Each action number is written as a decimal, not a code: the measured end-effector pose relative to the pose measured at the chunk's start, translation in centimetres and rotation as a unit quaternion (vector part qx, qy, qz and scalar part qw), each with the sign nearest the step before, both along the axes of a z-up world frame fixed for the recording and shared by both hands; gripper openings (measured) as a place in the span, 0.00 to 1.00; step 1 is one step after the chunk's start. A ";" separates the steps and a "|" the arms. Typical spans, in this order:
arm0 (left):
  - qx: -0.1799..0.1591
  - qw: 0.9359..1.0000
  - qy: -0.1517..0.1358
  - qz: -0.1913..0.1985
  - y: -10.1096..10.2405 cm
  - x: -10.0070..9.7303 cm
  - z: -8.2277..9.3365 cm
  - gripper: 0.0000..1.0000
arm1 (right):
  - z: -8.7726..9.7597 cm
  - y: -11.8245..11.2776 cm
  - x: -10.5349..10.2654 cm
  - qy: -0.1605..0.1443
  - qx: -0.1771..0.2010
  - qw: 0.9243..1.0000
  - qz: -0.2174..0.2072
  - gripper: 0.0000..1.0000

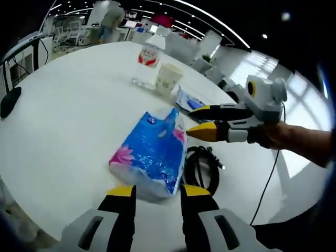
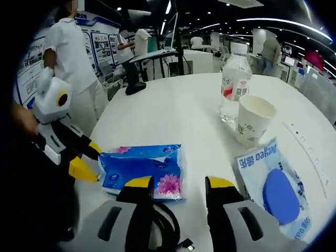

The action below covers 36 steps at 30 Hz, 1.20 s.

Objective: Arrange the tabletop items into an orderly group along one side of the table until the central work area is clear of visible clutter.

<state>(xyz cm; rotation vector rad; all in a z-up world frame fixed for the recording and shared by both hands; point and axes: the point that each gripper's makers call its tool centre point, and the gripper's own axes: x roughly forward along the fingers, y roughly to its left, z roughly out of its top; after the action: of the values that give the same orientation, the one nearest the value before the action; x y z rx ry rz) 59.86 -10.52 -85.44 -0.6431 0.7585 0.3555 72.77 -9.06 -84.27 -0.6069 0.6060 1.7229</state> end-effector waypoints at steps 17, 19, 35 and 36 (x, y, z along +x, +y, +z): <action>-0.018 1.000 0.020 0.006 0.1 0.9 -1.6 0.23 | -1.5 -0.3 0.6 -0.032 -0.014 0.999 -0.037 0.02; -0.021 0.999 0.027 0.009 0.1 0.8 -1.8 0.21 | -1.5 -0.4 0.7 -0.032 -0.013 0.999 -0.040 0.00; -0.047 0.998 0.022 0.044 0.8 0.6 -1.2 0.00 | -0.9 -1.3 0.9 -0.014 -0.009 0.998 -0.053 0.00; -0.047 0.998 0.022 0.044 0.7 0.6 -1.1 0.00 | -1.0 -1.3 0.9 -0.013 -0.008 0.998 -0.053 0.00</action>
<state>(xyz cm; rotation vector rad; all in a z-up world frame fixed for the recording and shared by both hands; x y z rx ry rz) 60.51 -9.78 -86.54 -0.7601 0.7944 0.4183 73.68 -10.31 -85.23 -0.5976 0.6238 1.6101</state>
